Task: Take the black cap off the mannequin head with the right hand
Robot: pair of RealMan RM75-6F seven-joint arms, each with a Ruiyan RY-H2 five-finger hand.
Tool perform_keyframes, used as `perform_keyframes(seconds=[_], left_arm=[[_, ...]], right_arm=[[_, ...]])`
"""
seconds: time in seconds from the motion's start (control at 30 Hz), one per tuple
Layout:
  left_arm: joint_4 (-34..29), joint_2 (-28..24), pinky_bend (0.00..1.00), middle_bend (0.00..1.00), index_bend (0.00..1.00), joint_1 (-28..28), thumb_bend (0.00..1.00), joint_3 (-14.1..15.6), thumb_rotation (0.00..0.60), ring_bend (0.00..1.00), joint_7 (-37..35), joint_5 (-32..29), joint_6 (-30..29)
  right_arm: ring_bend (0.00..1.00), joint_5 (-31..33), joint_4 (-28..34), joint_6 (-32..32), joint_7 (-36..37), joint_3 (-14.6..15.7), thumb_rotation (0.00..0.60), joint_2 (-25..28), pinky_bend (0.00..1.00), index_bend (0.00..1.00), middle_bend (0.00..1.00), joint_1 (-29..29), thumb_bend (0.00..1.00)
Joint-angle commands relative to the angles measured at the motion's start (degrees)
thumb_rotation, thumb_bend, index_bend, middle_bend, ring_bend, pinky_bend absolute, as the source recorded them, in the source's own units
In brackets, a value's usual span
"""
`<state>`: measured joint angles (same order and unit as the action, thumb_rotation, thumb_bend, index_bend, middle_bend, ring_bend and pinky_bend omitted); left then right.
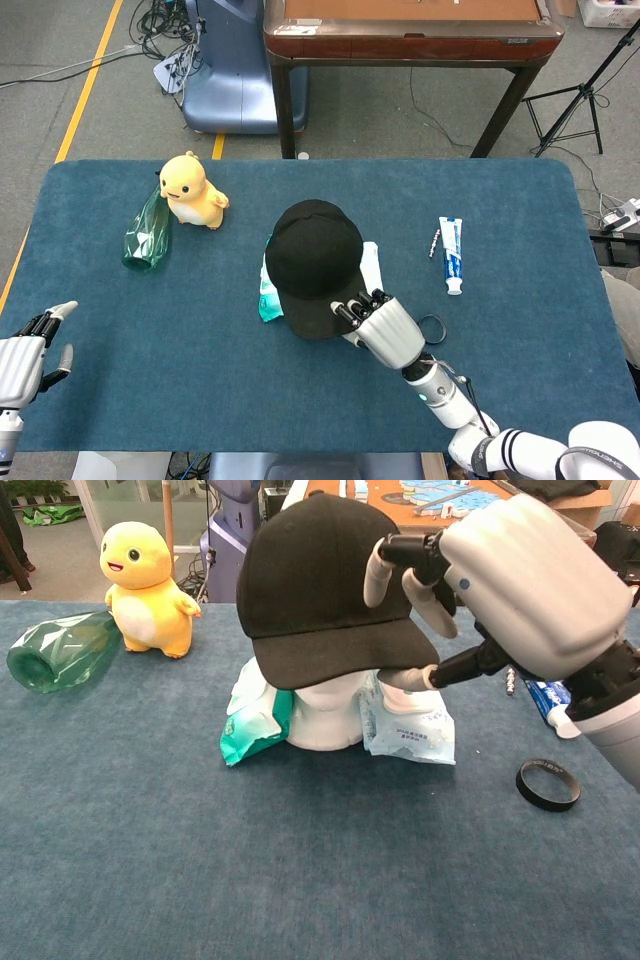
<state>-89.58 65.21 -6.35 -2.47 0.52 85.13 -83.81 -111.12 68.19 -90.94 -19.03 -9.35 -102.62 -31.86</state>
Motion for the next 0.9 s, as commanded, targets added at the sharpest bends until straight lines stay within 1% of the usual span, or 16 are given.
perform_keyframes(seconds=[0.03, 0.1, 0.2, 0.33, 0.53, 0.63, 0.77, 0.9], left_arm=[[0.03, 0.05, 0.47, 0.21, 0.16, -0.01, 0.51, 0.01, 0.6, 0.25, 0.08, -0.05, 0.05], [0.05, 0.07, 0.47, 0.21, 0.16, -0.01, 0.51, -0.01, 0.6, 0.25, 0.1, -0.04, 0.0], [0.07, 0.07, 0.47, 0.21, 0.16, -0.01, 0.51, -0.02, 0.6, 0.25, 0.06, -0.11, 0.07], [0.02, 0.03, 0.47, 0.21, 0.16, -0.07, 0.51, -0.07, 0.6, 0.25, 0.06, -0.32, 0.29], [0.05, 0.11, 0.47, 0.21, 0.16, -0.1, 0.51, -0.05, 0.6, 0.25, 0.27, -0.34, 0.37], [0.11, 0.14, 0.47, 0.21, 0.16, -0.14, 0.51, -0.11, 0.6, 0.25, 0.28, -0.66, 0.6], [0.15, 0.19, 0.47, 0.21, 0.17, -0.18, 0.51, -0.2, 0.6, 0.25, 0.38, -0.77, 0.62], [0.21, 0.3, 0.47, 0.21, 0.24, -0.2, 0.51, -0.11, 0.6, 0.25, 0.65, -0.58, 0.61]], right_arm=[[0.5, -0.37, 0.62, -0.52, -0.37, 0.11, 0.6, 0.34, 0.72, 0.47, 0.61, -0.35, 0.0], [0.46, -0.5, 0.96, -0.91, -0.5, 0.03, 0.6, 0.45, 0.67, 0.47, 0.52, -0.62, 0.0], [0.41, -0.85, 1.28, -1.63, -0.48, -0.2, 0.6, 0.48, 0.62, 0.47, 0.47, -1.16, 0.0], [0.39, -1.31, 2.0, -2.08, -0.61, -0.49, 0.6, 0.62, 0.6, 0.47, 0.46, -2.01, 0.02], [0.39, -1.4, 4.77, -1.25, -2.97, -1.14, 0.6, 1.6, 0.6, 0.47, 0.46, -3.08, 0.11], [0.39, -1.26, 6.18, -0.87, -3.91, -1.38, 0.6, 2.09, 0.6, 0.49, 0.46, -3.39, 0.17], [0.39, -1.06, 7.41, -0.8, -3.93, -1.59, 0.6, 2.36, 0.6, 0.54, 0.46, -3.74, 0.31], [0.39, -0.53, 8.11, -0.35, -3.98, -1.61, 0.6, 2.61, 0.6, 0.58, 0.46, -3.95, 0.43]])
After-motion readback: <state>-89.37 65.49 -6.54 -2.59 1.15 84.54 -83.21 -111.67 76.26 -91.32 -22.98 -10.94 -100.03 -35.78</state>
